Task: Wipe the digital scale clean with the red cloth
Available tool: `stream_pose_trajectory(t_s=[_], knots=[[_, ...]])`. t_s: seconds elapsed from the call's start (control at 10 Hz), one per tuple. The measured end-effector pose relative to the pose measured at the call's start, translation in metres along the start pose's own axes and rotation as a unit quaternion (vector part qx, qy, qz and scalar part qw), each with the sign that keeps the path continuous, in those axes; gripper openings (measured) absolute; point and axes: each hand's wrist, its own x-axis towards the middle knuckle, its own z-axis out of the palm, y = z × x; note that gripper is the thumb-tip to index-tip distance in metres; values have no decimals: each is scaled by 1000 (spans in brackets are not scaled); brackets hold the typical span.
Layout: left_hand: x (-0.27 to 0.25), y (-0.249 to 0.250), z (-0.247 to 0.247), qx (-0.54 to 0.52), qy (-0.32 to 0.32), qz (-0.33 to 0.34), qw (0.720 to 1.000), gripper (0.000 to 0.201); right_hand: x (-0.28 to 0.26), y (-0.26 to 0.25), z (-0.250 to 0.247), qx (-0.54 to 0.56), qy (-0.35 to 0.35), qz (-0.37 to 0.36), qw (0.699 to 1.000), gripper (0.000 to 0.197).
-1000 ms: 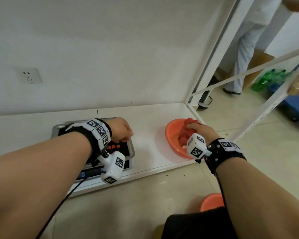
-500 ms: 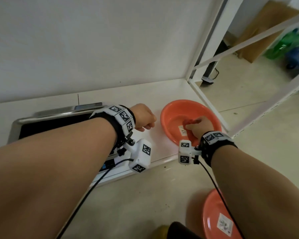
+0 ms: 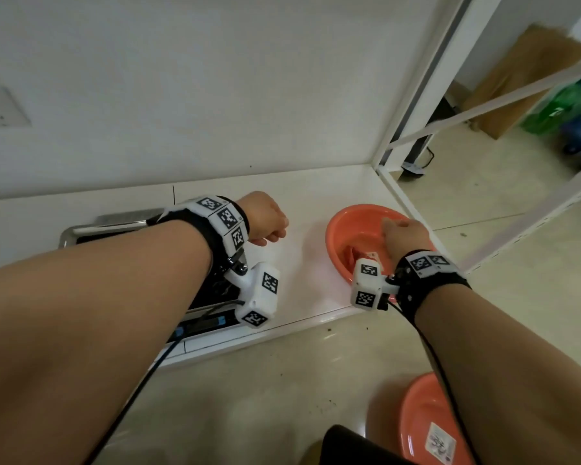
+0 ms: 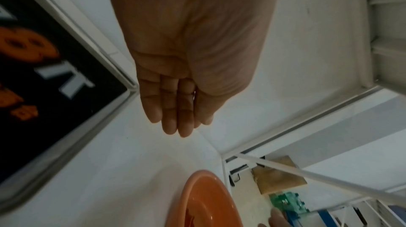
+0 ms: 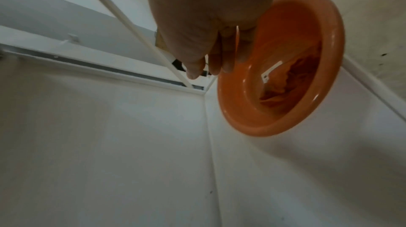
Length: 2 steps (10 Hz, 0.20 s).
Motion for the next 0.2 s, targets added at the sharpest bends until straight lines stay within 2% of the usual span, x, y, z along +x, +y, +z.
stream_pose_trajectory(t_s=[0.1,0.2], knots=[[-21,-1,-32,-13,26,0,1000,25,-23,-37,4,66,-11,-32,997,36],[-42,-6,-62,-60,82,19,995,18,-54,-78,16,132,-70,-20,989,35]])
